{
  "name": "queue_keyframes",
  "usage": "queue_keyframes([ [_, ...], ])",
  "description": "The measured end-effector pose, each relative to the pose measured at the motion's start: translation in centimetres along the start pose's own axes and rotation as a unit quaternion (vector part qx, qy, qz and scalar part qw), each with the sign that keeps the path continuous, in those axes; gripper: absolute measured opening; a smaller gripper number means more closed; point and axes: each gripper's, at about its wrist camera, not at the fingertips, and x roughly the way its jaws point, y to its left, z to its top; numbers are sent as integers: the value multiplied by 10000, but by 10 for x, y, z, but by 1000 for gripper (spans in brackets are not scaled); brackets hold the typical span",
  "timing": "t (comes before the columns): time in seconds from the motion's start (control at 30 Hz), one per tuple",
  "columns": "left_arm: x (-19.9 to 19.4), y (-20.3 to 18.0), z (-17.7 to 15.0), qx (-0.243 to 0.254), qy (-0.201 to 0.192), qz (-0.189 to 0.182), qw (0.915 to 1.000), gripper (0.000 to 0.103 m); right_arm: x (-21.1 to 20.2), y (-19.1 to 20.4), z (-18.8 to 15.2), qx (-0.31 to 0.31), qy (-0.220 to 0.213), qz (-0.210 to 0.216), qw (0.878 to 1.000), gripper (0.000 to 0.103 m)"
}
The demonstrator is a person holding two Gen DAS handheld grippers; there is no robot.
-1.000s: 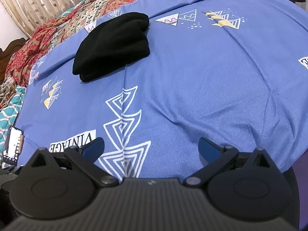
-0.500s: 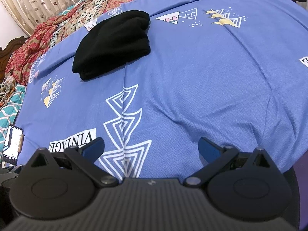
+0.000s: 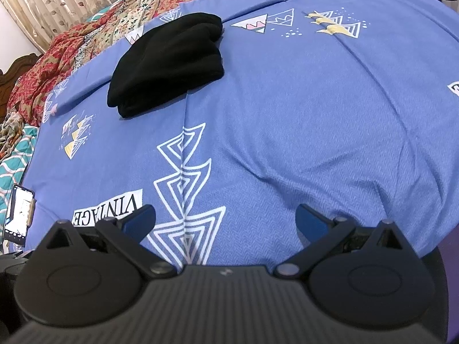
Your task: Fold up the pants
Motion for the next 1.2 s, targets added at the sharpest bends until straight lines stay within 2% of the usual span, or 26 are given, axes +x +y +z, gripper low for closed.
queue_keyframes([
  [0.8, 16, 8, -5, -166, 371, 107, 9991, 103, 7, -3, 0, -35, 249, 109, 9996, 103],
  [1.2, 17, 7, -5, -87, 406, 108, 9991, 103, 10, -1, -2, -93, 420, 178, 9989, 103],
])
